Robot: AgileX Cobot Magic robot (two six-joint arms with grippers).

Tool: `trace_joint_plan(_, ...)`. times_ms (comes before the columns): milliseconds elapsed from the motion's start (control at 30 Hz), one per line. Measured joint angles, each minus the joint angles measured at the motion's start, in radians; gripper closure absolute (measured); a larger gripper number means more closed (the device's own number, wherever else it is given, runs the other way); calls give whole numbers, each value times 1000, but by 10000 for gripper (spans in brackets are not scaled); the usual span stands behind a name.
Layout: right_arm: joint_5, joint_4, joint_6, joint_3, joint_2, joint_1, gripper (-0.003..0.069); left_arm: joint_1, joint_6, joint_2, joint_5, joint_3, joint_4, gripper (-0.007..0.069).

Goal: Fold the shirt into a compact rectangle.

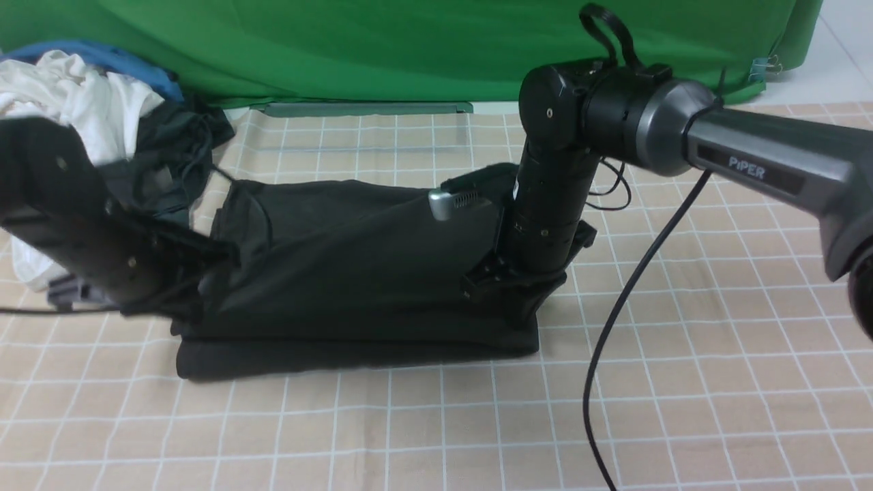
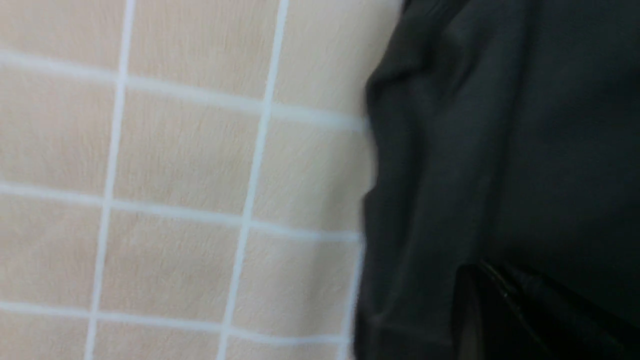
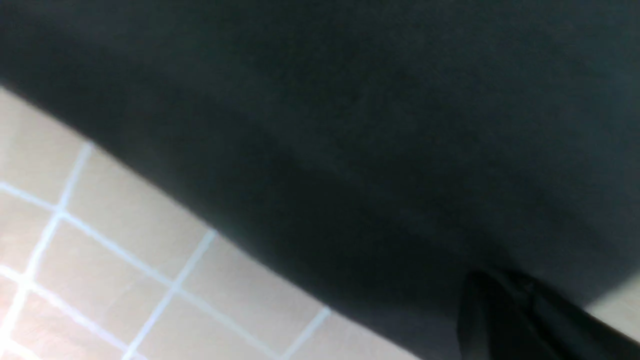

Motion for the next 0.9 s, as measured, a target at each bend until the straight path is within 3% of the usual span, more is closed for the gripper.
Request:
trace_joint_plan(300,-90,-2,-2,-159,-79,0,621,0,73,114,55,-299,-113,606)
trace_joint_plan(467,-92,1,-2,-198,-38,0,621,-11,231,284,123,-332,-236,606)
trace_joint_plan(600,-75,1,-2,-198,-16,0,621,-35,274,356,88,-332,-265,606)
trace_joint_plan(700,-56,1,-2,-199,-12,0,621,-38,256,391,32,-332,-247,606)
trace_joint_plan(900,-17,1,-2,-200,-8,0,621,-17,77,404,-58,-337,-96,606)
